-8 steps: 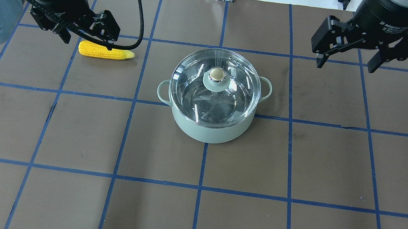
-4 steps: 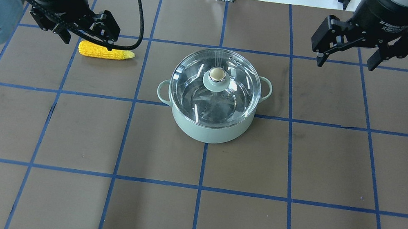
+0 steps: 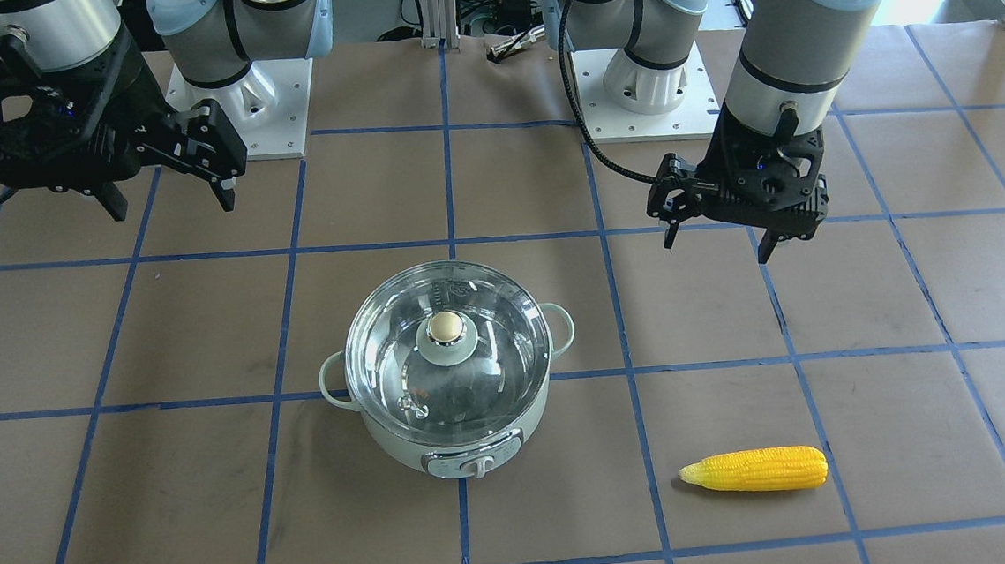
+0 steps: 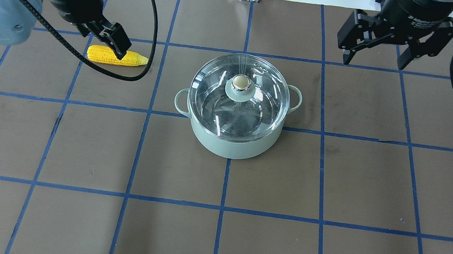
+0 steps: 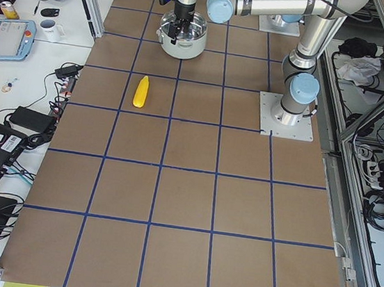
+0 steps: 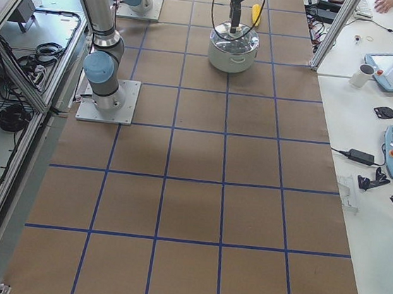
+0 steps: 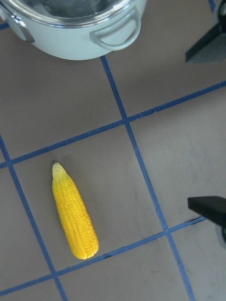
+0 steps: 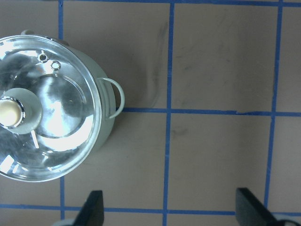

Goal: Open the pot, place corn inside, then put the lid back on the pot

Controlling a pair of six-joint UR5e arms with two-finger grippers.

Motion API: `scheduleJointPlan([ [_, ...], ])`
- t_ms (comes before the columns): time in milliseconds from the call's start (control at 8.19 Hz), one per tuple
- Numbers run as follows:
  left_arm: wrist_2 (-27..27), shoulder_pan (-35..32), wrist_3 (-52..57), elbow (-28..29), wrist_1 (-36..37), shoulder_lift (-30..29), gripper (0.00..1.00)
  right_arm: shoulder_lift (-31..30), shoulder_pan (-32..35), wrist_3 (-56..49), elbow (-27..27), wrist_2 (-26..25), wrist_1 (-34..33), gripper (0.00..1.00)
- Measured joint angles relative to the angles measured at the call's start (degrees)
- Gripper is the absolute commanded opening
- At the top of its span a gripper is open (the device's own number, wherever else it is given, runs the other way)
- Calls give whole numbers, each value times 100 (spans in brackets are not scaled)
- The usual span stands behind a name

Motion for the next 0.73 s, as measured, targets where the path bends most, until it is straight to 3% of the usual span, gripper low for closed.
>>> scheduleJointPlan([
  [733, 97, 97, 3791, -1, 1257, -1042, 100, 1438, 1314, 2015, -409, 352, -1573, 100],
])
